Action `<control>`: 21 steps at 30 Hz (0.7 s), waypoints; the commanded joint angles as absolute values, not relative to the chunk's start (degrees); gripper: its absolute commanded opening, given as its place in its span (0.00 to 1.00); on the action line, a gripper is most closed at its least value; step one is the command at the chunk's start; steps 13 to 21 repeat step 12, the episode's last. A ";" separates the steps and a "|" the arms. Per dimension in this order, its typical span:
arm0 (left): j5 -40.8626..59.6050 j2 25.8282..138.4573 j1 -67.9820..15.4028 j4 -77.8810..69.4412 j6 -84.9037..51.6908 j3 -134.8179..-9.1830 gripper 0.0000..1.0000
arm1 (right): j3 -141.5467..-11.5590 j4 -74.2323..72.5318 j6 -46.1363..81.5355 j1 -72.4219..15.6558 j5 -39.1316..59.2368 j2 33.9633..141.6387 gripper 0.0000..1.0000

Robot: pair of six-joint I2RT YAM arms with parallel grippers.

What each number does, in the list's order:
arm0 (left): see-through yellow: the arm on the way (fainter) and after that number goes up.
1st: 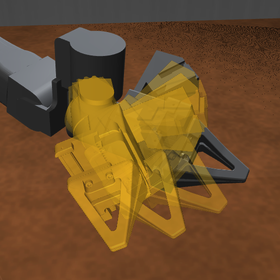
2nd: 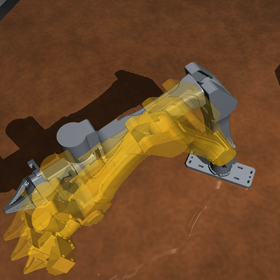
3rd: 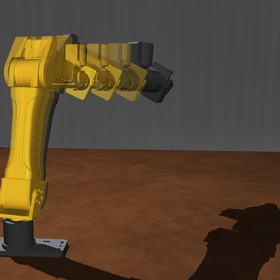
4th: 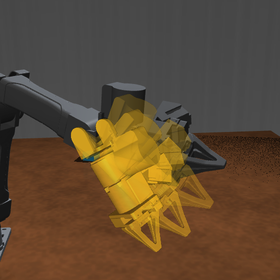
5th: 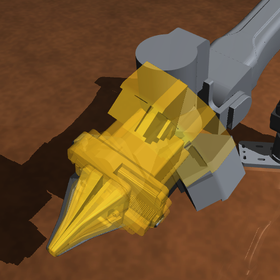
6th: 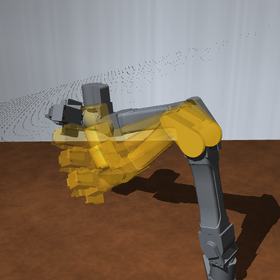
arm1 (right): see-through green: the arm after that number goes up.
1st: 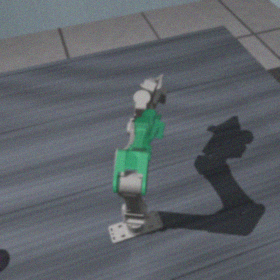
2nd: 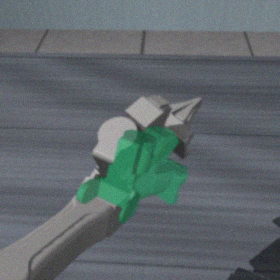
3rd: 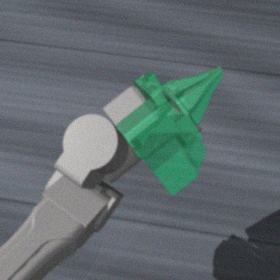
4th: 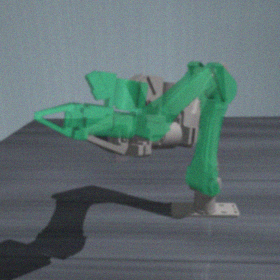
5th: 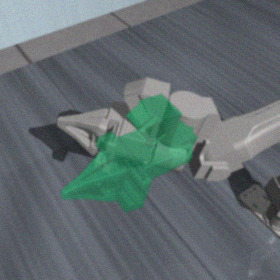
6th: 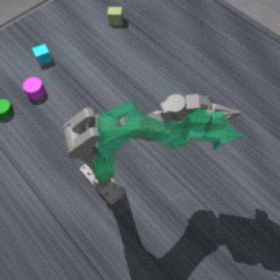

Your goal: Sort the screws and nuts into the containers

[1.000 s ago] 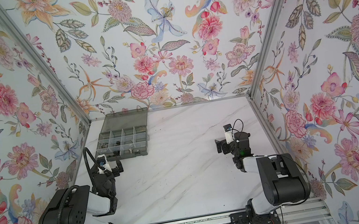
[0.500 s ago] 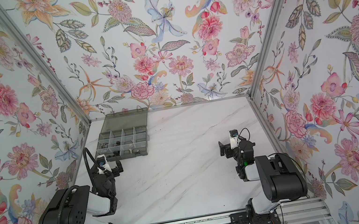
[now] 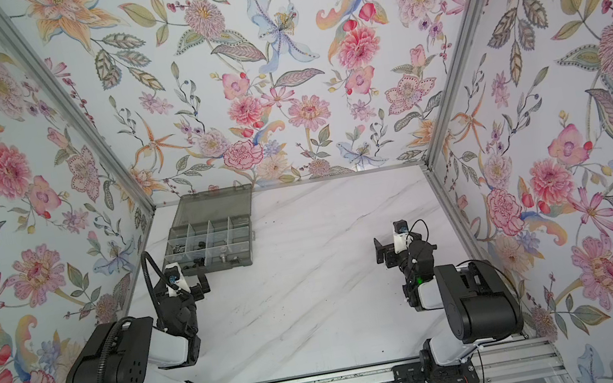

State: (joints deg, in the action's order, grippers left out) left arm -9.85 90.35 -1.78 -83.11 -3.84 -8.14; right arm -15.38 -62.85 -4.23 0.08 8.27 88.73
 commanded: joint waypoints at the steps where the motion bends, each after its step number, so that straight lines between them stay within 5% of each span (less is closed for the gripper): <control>1: -10.20 90.21 -1.93 -83.16 -3.39 -9.71 0.99 | -15.82 -64.81 -3.78 0.00 7.46 88.51 0.99; 21: -10.47 90.18 -3.44 -79.97 -1.33 -12.00 0.99 | -15.73 -64.82 -3.72 0.00 7.45 88.50 0.99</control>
